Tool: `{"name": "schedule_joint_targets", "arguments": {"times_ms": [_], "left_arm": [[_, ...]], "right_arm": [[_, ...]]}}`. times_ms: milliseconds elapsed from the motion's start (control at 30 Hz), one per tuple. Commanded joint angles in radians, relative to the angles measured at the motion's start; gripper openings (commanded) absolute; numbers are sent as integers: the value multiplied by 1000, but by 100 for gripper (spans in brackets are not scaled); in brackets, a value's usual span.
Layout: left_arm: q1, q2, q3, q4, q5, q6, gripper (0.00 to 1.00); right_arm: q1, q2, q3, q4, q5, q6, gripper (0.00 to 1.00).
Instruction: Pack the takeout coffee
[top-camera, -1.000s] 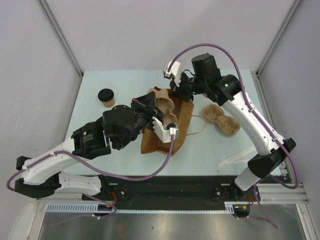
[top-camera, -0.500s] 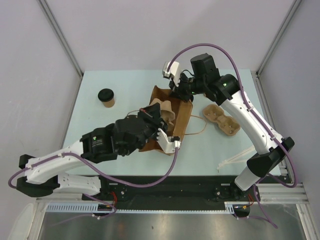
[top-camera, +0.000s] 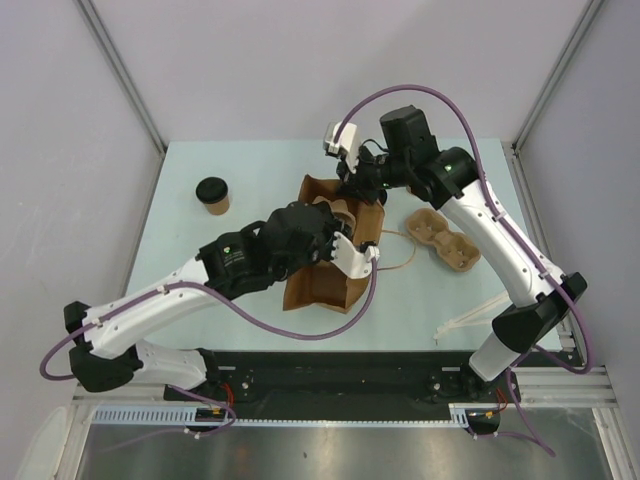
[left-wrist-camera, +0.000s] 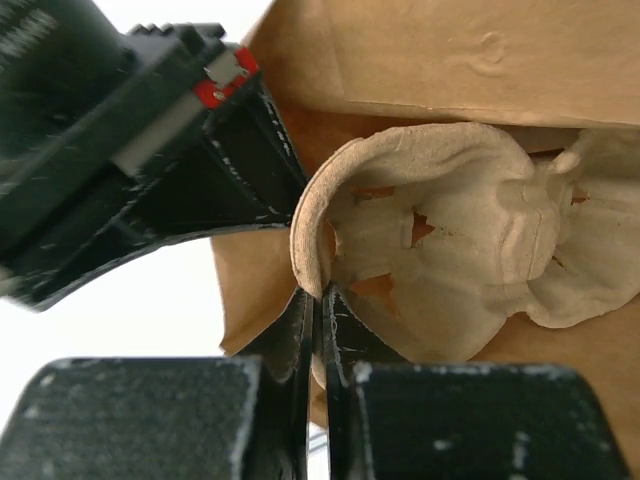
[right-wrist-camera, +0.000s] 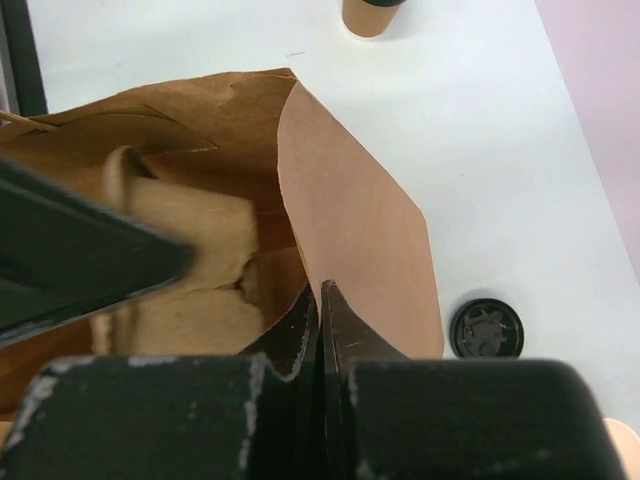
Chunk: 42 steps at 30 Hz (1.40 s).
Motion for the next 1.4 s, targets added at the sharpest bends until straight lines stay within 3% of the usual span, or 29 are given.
{"name": "schedule_joint_targets", "arguments": {"times_ms": [0,267,700,1133,1367], "left_arm": [[36,0,-8,42,60,-49,4],[105,11,-57,67,140,-84,3],[220,174,104,-84,284,-118,5],[309,353,341,-357,433,-131,8],[317,365,381,-348,461,-125,29]], "right_arm": [[-7,21,33,-47,-87,23,0],[-34,38,39,-57,-154,40,0],[-85,127,124,-80,-208,42,0],[-117,181,171,-92,-242,39,0],[-126,196,185,-93,-256,40,0]]}}
